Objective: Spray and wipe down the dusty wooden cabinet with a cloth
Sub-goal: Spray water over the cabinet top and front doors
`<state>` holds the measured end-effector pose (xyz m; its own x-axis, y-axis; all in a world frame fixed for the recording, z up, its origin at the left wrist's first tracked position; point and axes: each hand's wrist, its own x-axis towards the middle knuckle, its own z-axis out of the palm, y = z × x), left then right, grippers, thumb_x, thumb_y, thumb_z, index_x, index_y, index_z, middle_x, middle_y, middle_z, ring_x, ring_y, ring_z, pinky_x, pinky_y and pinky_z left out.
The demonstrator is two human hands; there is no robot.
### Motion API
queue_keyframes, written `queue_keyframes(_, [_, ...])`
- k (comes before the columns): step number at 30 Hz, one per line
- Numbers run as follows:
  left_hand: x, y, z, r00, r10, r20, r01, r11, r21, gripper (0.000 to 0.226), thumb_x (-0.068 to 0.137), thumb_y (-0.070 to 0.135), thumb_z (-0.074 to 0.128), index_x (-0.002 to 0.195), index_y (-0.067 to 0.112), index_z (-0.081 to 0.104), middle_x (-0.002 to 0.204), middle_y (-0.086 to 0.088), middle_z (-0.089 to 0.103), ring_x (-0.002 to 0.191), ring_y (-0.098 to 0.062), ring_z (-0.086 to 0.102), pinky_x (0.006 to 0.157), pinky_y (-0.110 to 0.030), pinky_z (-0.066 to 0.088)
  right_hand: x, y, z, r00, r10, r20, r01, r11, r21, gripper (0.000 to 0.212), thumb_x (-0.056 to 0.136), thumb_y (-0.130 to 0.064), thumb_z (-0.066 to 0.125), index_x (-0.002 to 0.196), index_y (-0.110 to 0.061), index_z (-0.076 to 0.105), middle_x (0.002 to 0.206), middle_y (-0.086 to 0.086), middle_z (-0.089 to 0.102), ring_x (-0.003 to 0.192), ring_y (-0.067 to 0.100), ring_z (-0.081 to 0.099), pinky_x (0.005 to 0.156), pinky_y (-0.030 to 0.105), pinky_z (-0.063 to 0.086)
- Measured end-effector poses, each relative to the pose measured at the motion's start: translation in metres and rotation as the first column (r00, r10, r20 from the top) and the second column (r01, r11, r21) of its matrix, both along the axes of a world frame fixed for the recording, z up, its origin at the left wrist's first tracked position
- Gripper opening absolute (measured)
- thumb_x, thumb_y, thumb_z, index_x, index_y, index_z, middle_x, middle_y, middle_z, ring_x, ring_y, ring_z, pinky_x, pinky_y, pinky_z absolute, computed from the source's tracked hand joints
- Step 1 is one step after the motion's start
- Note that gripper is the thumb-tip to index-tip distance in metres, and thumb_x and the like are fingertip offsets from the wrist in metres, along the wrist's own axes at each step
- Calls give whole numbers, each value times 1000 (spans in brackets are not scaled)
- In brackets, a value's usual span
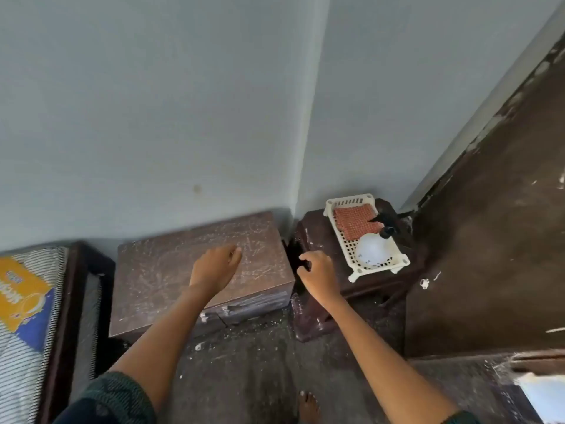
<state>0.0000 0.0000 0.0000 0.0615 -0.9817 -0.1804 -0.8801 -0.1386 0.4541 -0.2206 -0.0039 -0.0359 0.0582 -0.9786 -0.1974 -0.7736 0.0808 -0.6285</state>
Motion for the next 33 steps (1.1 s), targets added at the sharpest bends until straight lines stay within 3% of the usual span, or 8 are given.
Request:
queue_keyframes(5, [-91,-41,-13,986,-63,-157,65,998,11,42,97,31,33,87,5,64,80,-11,69,75,-29,63,66,-37,49,-84,-34,-26,928,-321,192,312,947,77,23,85,-3,56,106,-1,66,106,11,62,97,22,58,86,29,46])
queue_keyframes(11, [-172,-78,-34,963,-106,-248,127,989,70,42,96,39,30,86,15,63,78,0,68,74,-20,64,76,-40,53,-156,-65,-59,597,-693,405,638,716,283,24,79,-5,65,100,-7,53,109,22,59,97,36,61,86,51,52])
queue_keyframes(18, [-208,-99,-44,947,-150,-283,189,976,113,37,97,38,32,92,21,64,77,6,67,76,-14,65,81,-38,53,-183,-102,-71,712,-621,326,581,783,222,60,79,-17,73,132,-5,47,133,13,41,122,32,43,87,32,40])
queue_keyframes(22, [-212,-104,-48,940,-153,-304,198,972,124,36,97,38,32,91,21,63,76,7,67,74,-13,65,82,-39,53,-187,-117,-82,630,-680,374,603,733,315,56,78,-26,73,127,-6,53,128,15,52,126,34,40,92,33,38])
queue_keyframes(25, [-210,-110,-48,935,-147,-323,196,973,125,34,97,38,31,87,24,61,74,8,66,73,-12,64,83,-40,53,-189,-126,-79,642,-657,396,600,752,275,44,79,-20,73,117,-2,60,119,18,61,120,35,49,99,41,43])
queue_keyframes(29, [-208,-115,-43,924,-131,-360,188,974,129,24,93,37,40,88,27,61,82,6,69,80,-12,65,83,-38,54,-184,-132,-56,660,-584,473,571,799,189,36,79,-8,72,111,5,62,109,18,65,105,30,59,81,27,43])
queue_keyframes(31, [-206,-115,-41,927,-134,-351,181,978,106,18,88,34,49,99,25,61,97,4,69,88,-11,63,82,-32,52,-179,-134,-36,691,-510,512,533,838,115,33,78,-7,73,108,6,63,102,14,66,96,25,60,72,22,43])
queue_keyframes(33, [-205,-115,-41,919,-137,-369,175,982,71,37,82,31,61,117,23,55,112,2,63,102,-14,60,86,-31,49,-172,-136,-18,736,-430,523,488,872,29,40,77,-10,75,112,5,63,101,12,67,92,19,60,69,17,45])
